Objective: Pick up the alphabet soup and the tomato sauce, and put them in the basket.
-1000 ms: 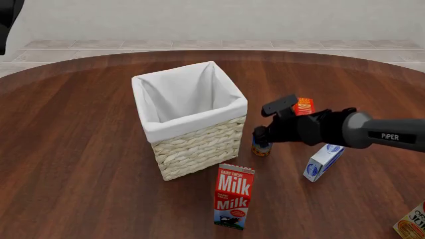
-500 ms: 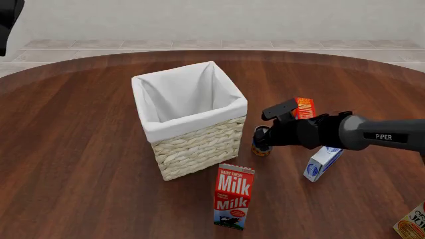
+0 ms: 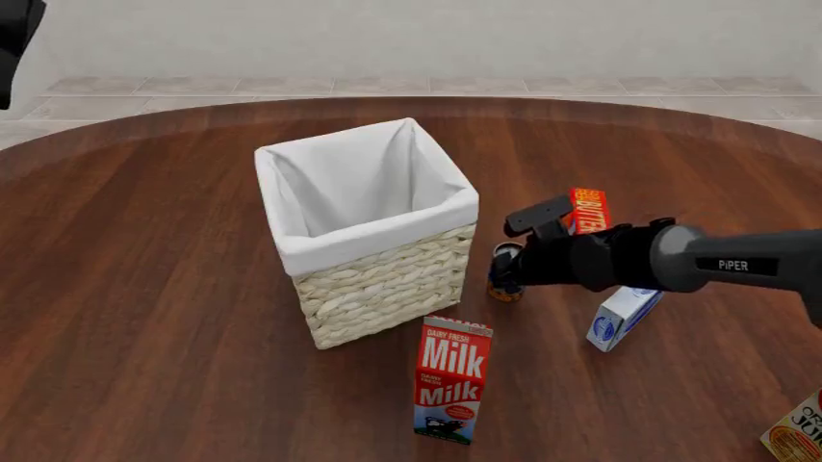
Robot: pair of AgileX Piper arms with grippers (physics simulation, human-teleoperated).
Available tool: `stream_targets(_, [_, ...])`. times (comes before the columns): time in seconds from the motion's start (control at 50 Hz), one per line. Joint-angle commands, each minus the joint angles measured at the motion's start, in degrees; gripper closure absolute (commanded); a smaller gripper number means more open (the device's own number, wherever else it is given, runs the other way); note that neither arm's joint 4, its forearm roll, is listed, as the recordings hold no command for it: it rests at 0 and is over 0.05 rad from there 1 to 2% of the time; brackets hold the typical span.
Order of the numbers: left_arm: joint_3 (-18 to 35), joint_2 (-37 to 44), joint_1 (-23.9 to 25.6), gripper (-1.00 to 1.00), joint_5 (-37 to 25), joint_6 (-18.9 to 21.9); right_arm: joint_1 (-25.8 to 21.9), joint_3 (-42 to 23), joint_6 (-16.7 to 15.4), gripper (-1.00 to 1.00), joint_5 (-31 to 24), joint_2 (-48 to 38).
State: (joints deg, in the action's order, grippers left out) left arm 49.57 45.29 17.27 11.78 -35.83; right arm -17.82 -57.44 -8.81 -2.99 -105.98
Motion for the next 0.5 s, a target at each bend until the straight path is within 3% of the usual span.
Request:
stream_targets(0.02, [-0.1, 0.0, -0.1, -1.0, 0.1, -0.1, 0.5, 0.1, 0.2, 1.0, 0.2, -0.1])
stream_targets(0.5, [-0.1, 0.1, 0.3, -1.0, 0.4, -0.3, 2.3, -0.5, -1.5, 1.0, -2.0, 4.6])
